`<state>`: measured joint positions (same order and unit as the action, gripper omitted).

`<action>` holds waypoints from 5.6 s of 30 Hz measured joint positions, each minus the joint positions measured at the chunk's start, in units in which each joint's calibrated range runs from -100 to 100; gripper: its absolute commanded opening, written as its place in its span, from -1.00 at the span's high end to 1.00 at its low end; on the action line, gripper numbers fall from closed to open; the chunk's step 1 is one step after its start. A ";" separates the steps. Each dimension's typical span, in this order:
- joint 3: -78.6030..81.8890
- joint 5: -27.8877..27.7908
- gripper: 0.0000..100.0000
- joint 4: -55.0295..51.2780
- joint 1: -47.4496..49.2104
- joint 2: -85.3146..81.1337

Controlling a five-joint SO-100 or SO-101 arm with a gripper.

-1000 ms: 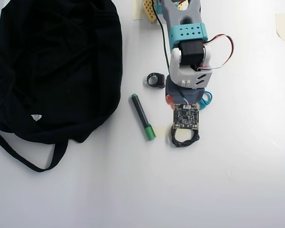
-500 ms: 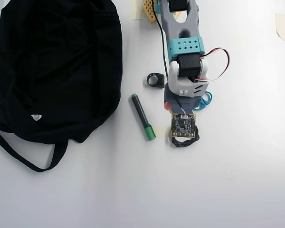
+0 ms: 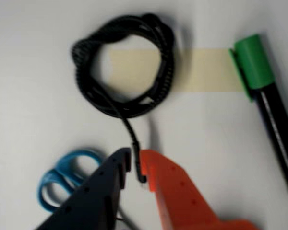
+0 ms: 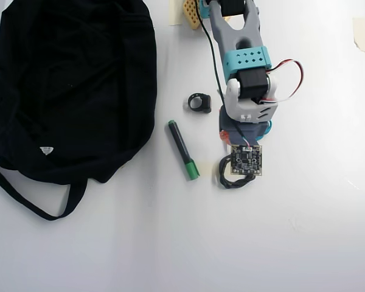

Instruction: Put the cable into the black bag

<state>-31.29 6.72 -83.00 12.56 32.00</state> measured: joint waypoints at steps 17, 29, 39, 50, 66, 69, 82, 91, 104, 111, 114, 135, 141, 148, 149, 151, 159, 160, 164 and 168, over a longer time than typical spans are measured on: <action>-14.54 6.69 0.82 -0.09 1.69 11.62; -15.41 8.01 0.78 -0.09 0.29 14.20; -18.40 8.45 0.61 -0.09 -0.66 18.93; -19.42 8.25 0.50 -0.09 -0.59 19.10; -19.81 6.64 0.52 0.43 0.66 21.59; -19.81 6.64 0.52 1.12 0.88 21.59; -20.05 6.64 0.52 3.52 0.81 25.65; -20.05 6.35 0.69 3.52 0.44 25.65; -20.05 6.35 0.96 3.52 0.37 25.65; -20.05 6.35 0.96 3.52 0.66 25.65; -20.05 6.35 0.96 3.52 0.59 25.65; -36.01 6.35 0.96 -9.45 0.37 25.65; -40.57 6.35 0.96 -14.51 0.51 25.65; -45.28 6.35 0.96 -15.63 0.22 25.65; -45.83 6.35 0.96 -15.63 0.22 25.65; -46.46 6.40 0.96 -15.63 0.15 25.65; -46.54 6.45 0.96 -15.80 -2.57 25.49; -46.54 6.30 0.96 -15.80 -2.94 25.32; -45.20 5.18 0.96 -15.97 -4.34 22.42; -38.13 4.05 0.96 -15.97 -5.14 16.77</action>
<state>-69.42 10.77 -98.97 7.42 48.78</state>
